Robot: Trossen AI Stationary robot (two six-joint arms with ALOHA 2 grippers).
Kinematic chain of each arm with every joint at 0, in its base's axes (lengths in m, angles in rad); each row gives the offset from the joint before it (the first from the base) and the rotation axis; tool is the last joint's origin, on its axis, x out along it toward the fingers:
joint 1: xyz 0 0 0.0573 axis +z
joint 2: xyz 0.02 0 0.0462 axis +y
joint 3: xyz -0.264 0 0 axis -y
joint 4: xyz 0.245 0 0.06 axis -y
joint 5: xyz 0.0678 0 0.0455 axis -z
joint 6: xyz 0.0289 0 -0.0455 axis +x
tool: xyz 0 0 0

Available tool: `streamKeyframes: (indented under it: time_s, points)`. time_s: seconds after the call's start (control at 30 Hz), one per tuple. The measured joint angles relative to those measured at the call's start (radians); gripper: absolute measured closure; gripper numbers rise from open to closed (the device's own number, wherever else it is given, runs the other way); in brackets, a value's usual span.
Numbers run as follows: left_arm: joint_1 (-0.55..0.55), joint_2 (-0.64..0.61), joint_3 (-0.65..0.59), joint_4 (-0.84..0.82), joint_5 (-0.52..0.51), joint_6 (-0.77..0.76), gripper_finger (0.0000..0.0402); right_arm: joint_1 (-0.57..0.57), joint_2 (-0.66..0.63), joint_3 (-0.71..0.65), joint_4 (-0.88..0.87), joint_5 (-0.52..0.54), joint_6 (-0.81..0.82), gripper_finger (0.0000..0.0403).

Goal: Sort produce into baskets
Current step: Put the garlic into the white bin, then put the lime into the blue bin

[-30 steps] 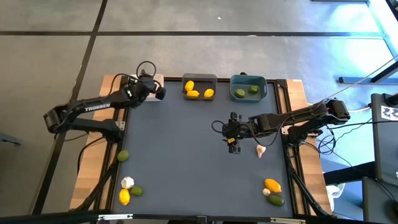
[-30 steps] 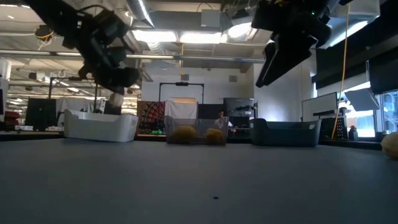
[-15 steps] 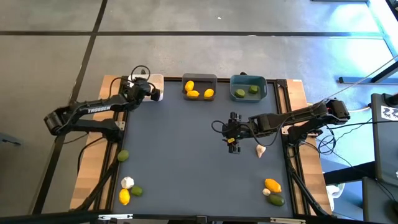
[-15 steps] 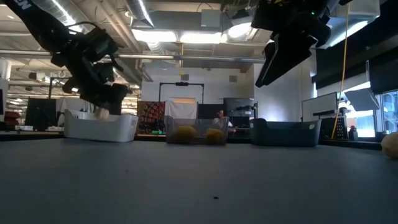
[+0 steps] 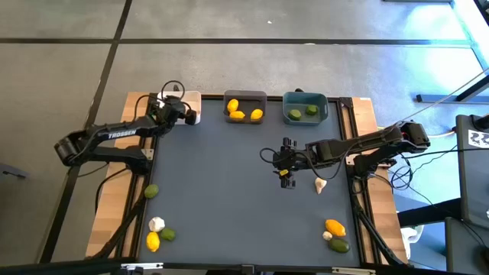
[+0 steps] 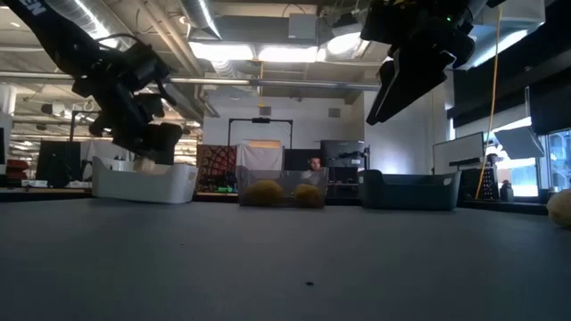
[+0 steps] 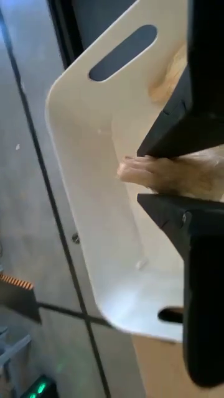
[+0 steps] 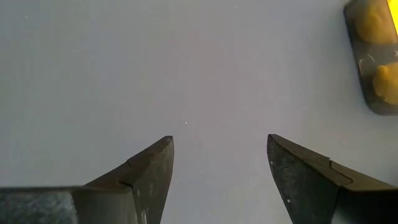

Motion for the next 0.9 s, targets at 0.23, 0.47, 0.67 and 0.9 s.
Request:
streamKeyframes:
  time_s: [0.23,0.47,0.67,0.9]
  points:
    - [0.032,0.004,0.000,0.004,0.083,-0.001,0.0232,0.000,0.000,0.000,-0.001,0.006,0.000,0.0146]
    - [0.006,-0.019,0.054,-0.034,0.138,0.031,0.0218,0.000,0.000,0.000,0.000,0.006,-0.001,0.0146]
    - [-0.071,-0.058,0.174,-0.151,0.226,0.046,0.0217,0.000,0.000,0.000,0.004,0.006,-0.001,0.0146]
    - [-0.229,-0.081,0.299,-0.260,0.296,0.066,0.0217,0.000,0.000,0.000,0.012,0.006,-0.001,0.0146]
